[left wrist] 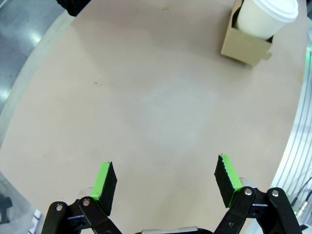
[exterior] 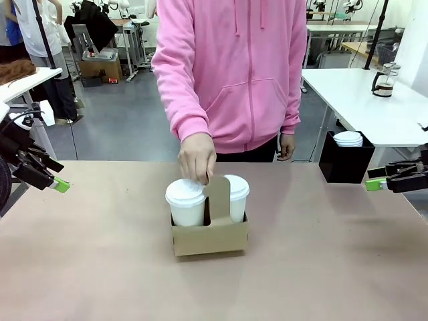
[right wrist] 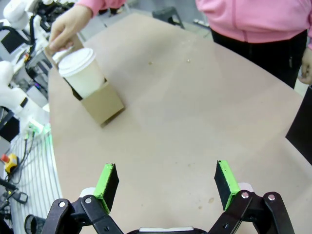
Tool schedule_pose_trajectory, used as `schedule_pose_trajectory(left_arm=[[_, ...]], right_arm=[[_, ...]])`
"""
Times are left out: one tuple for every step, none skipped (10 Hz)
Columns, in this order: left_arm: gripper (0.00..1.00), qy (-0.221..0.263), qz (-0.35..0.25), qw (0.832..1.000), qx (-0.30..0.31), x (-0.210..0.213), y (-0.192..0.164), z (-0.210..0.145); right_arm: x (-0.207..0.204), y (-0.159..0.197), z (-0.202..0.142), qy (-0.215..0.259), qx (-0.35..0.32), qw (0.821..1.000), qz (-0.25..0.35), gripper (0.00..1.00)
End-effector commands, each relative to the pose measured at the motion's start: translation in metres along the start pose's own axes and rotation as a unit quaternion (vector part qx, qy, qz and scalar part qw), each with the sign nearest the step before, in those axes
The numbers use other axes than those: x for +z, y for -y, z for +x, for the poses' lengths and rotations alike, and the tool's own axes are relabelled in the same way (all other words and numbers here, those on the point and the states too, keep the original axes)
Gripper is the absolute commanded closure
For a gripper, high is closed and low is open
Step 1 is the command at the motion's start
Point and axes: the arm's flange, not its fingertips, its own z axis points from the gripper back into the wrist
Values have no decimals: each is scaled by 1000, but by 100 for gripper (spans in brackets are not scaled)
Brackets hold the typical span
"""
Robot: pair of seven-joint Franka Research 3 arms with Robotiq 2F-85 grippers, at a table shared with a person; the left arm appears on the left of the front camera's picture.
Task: Pour a drink into a cup and package it in a carrier.
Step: Insert the held 600 ml Paper Cup into the Cup Carrier.
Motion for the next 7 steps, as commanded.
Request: schedule_pose_trajectory(left_arm=[[0,12,-6,1000,-8,-1,-2,-2],[0,12,-6,1000,-8,-1,-2,-2],[0,12,-6,1000,-8,-1,-2,-2],[0,12,-6,1000,-8,-1,-2,-2],[0,12,-6,1000,-8,-1,-2,-2],[0,12,-6,1000,-8,-1,-2,-2],[0,12,-6,1000,-8,-1,-2,-2]], right_arm=[[0,-1,-1,2,4,1000,3,0],[0,-1,-1,2,4,1000,3,0],[0,-1,-1,2,4,1000,3,0],[0,-1,-1,2,4,1000,3,0],[0,-1,-1,2,4,1000,3,0],[0,-1,-1,2,4,1000,3,0],[0,-1,-1,2,4,1000,3,0]])
